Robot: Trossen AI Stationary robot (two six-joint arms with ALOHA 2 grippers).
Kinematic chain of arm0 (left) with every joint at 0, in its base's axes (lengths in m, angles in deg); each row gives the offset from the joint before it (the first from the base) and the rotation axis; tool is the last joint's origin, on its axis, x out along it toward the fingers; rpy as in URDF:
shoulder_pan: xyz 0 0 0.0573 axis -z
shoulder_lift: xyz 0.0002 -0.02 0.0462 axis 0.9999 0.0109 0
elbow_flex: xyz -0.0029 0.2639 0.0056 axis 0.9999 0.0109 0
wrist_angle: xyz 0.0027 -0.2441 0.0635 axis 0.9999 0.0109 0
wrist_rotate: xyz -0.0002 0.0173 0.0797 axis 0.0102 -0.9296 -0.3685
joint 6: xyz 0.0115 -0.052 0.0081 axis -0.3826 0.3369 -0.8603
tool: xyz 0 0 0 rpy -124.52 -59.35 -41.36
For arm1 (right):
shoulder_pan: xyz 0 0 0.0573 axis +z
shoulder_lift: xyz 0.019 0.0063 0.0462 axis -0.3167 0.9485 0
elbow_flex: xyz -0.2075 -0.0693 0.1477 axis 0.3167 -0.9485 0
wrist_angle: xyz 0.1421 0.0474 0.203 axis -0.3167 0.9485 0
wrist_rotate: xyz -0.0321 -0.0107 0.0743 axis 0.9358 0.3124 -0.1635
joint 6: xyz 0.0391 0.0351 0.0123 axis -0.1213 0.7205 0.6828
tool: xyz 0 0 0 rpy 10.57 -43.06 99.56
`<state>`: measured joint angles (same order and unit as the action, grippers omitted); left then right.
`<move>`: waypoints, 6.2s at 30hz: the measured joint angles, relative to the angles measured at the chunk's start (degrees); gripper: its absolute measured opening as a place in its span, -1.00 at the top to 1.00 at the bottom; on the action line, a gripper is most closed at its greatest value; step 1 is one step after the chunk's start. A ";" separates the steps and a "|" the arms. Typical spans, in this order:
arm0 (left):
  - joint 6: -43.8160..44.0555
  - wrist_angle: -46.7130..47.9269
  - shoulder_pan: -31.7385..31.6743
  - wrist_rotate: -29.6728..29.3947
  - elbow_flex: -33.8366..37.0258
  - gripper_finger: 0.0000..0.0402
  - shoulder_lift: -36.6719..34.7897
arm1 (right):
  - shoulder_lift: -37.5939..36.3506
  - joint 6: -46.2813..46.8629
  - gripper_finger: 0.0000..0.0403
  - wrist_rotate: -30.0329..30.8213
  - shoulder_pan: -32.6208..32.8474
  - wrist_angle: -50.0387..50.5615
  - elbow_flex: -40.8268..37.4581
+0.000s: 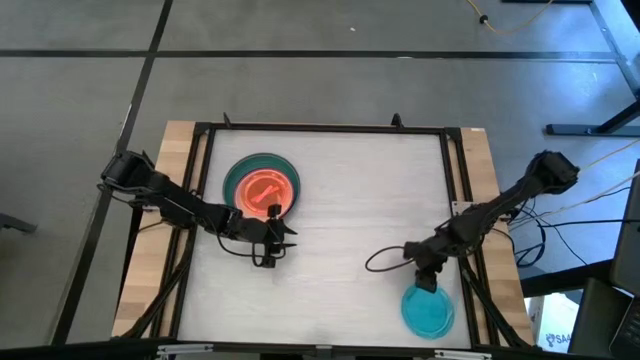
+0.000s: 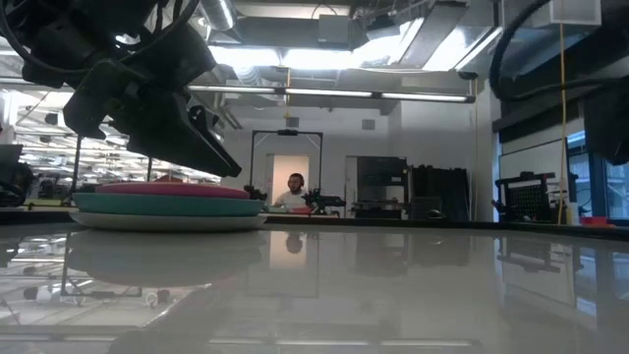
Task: Stack plastic plates
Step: Stack the blue plate on top of the pink plate, then return to Home Position
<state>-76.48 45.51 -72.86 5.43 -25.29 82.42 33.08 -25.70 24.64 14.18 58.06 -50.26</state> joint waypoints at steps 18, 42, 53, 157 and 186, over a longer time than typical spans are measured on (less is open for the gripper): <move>-0.02 0.09 0.00 -0.20 0.00 0.28 0.00 | 6.39 -7.45 0.98 -0.84 -2.00 -0.66 0.92; -0.02 0.13 0.02 -0.46 0.02 0.28 0.00 | 6.47 -12.46 0.98 -3.51 -7.65 7.14 14.75; 0.01 0.09 -0.36 -0.90 0.02 0.28 0.00 | 21.53 -12.38 0.97 -3.71 4.08 -3.55 14.70; 16.20 52.06 -2.43 -8.95 -12.68 0.98 -13.26 | 1.45 -55.52 0.97 79.00 -12.29 -8.67 18.64; 2.49 39.53 -6.44 -10.49 -11.87 0.23 -13.18 | 4.58 -52.08 0.40 62.95 -15.42 -8.38 18.64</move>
<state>-73.99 85.04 -79.30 -5.06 -37.16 69.24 37.65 -77.78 87.59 -1.24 49.69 -31.63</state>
